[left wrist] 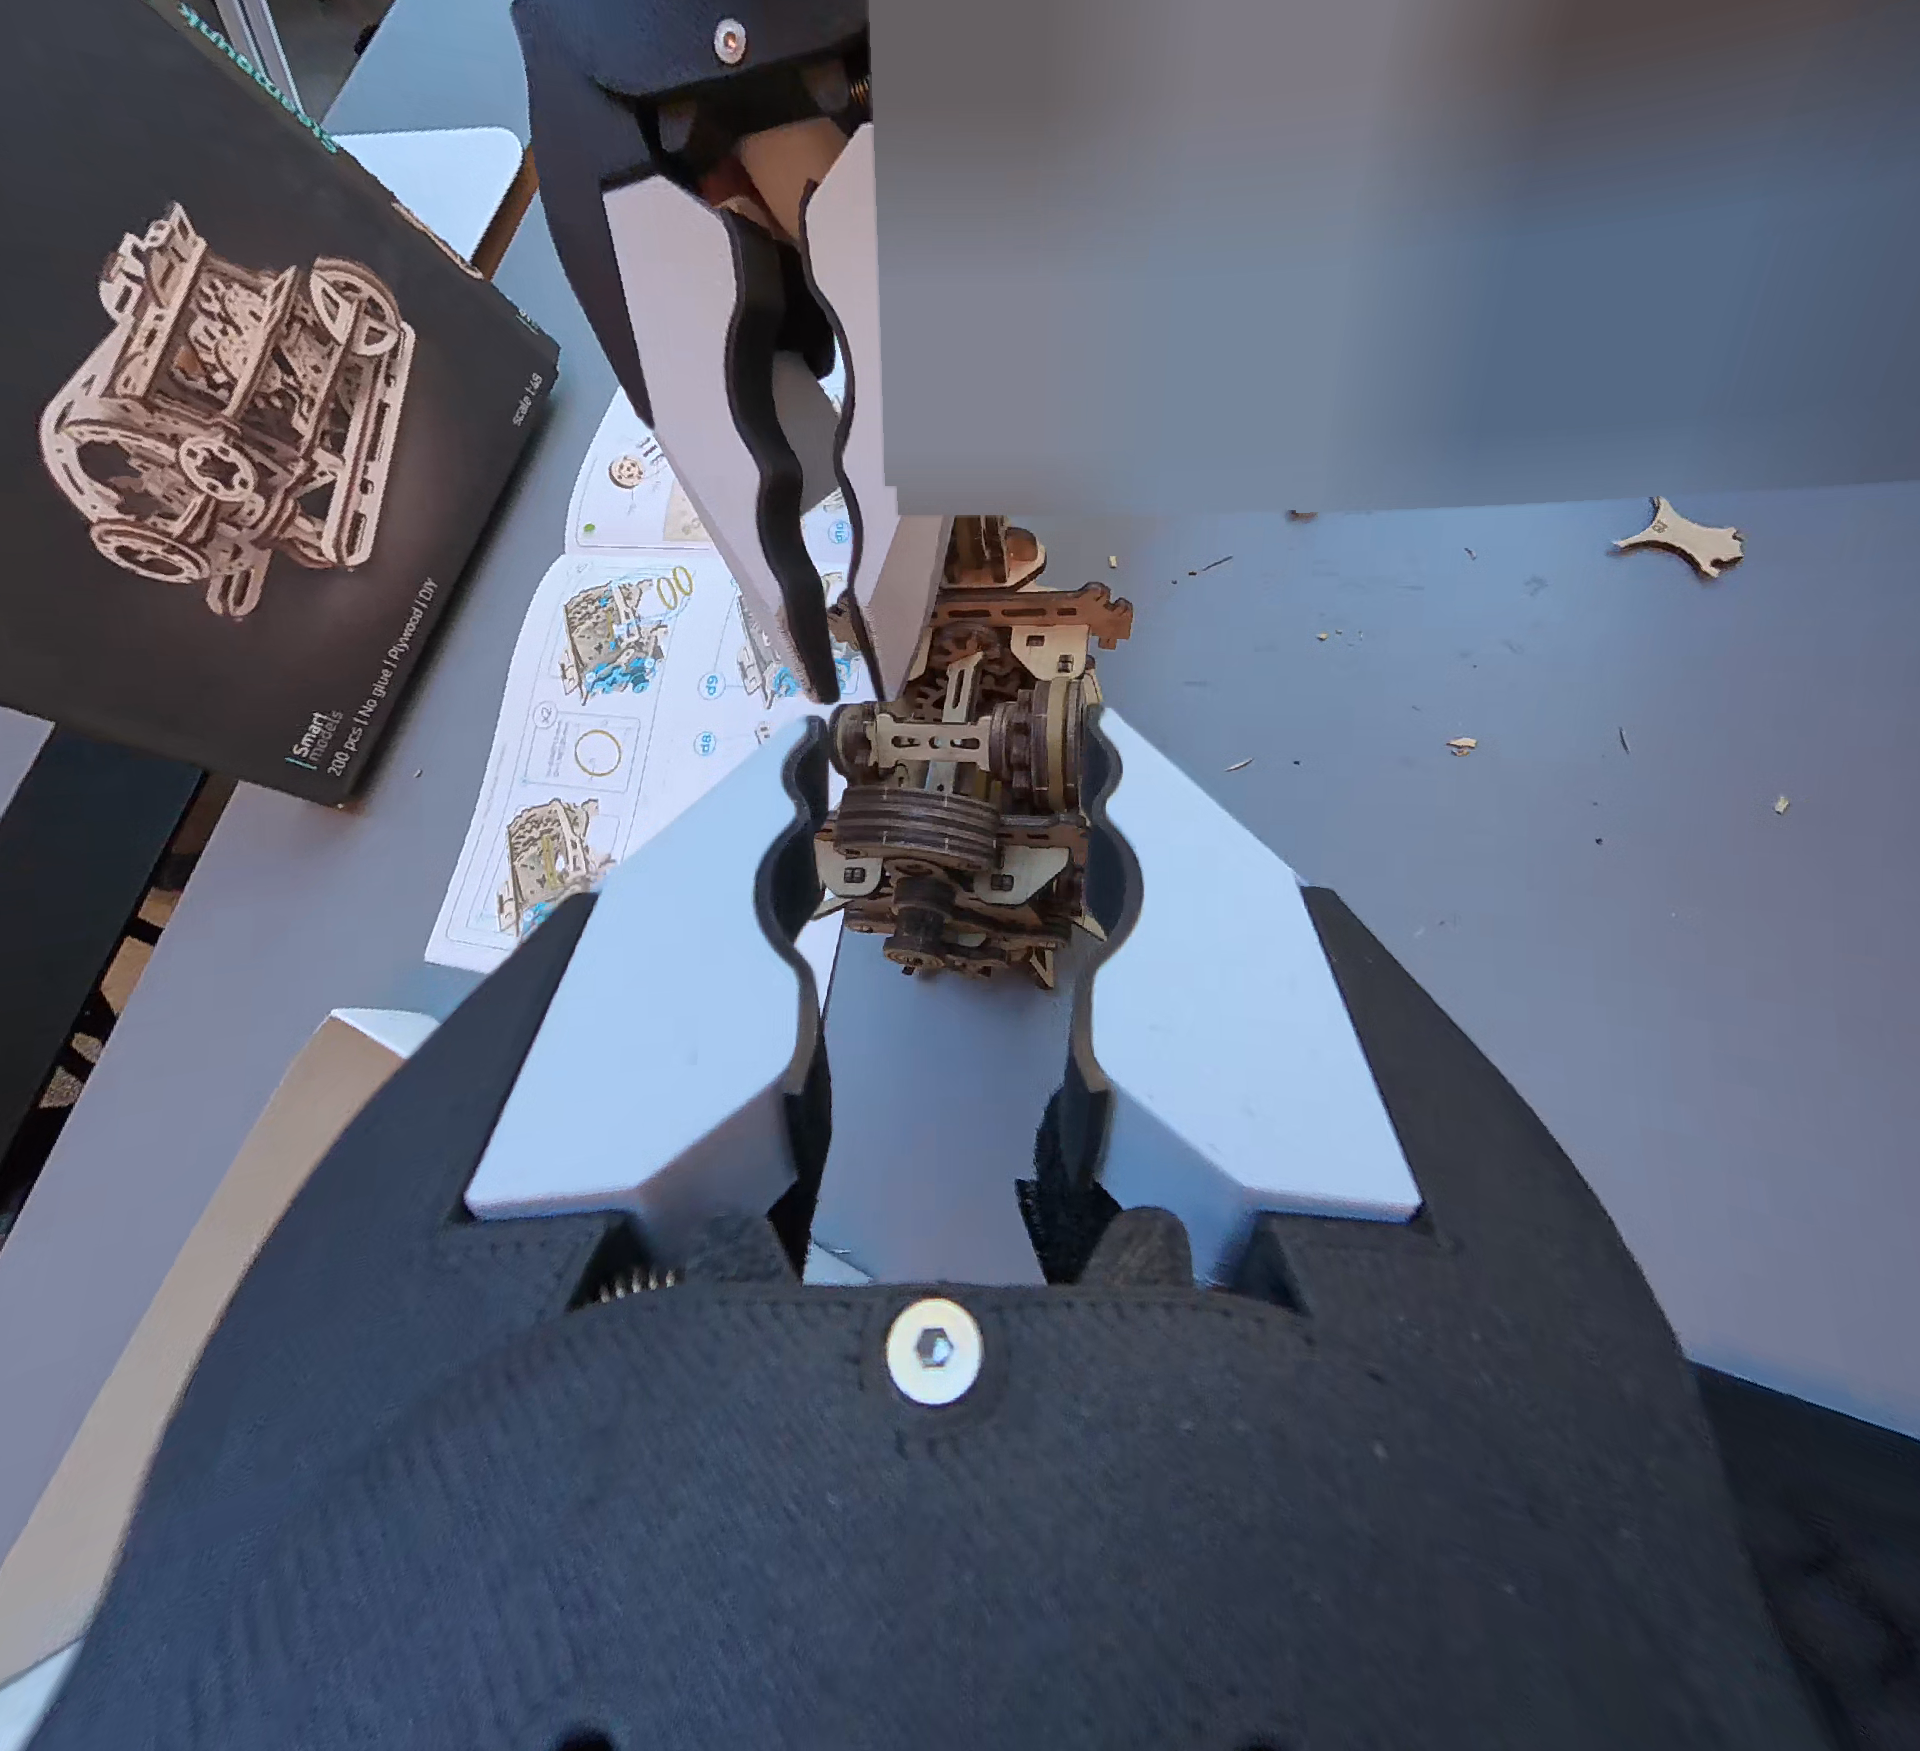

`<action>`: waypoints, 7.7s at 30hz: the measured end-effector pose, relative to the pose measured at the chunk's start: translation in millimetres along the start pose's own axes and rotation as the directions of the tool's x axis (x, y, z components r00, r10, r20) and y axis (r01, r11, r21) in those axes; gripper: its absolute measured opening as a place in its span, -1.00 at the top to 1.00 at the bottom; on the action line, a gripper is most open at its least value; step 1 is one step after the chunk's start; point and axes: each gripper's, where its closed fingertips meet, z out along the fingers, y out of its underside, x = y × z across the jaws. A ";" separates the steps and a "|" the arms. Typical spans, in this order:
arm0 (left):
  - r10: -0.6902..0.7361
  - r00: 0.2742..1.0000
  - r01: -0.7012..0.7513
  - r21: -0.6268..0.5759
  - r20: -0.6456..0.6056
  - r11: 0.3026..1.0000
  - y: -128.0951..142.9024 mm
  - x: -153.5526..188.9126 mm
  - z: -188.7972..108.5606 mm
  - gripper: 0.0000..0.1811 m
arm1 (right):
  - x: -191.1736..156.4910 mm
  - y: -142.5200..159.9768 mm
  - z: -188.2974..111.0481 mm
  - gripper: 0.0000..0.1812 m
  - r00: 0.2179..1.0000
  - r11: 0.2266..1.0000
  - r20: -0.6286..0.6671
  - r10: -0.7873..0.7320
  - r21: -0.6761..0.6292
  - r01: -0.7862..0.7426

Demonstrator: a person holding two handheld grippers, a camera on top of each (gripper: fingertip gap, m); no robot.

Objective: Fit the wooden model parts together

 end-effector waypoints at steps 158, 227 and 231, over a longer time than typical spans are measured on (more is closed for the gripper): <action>0.233 0.971 -0.233 0.010 0.049 0.972 14.2 12.4 18.1 0.46 | -38.0 -1.1 2.6 0.49 0.915 0.955 -0.272 -0.297 -0.091 0.283; 0.289 0.951 -0.288 -0.028 0.112 0.957 15.6 5.1 21.8 0.47 | -27.8 -3.5 5.0 0.36 0.884 0.941 -0.327 -0.335 -0.073 0.329; 0.285 0.947 -0.285 -0.019 0.146 0.958 16.5 1.2 19.6 0.46 | -24.2 -3.9 4.4 0.37 0.875 0.938 -0.347 -0.339 -0.045 0.345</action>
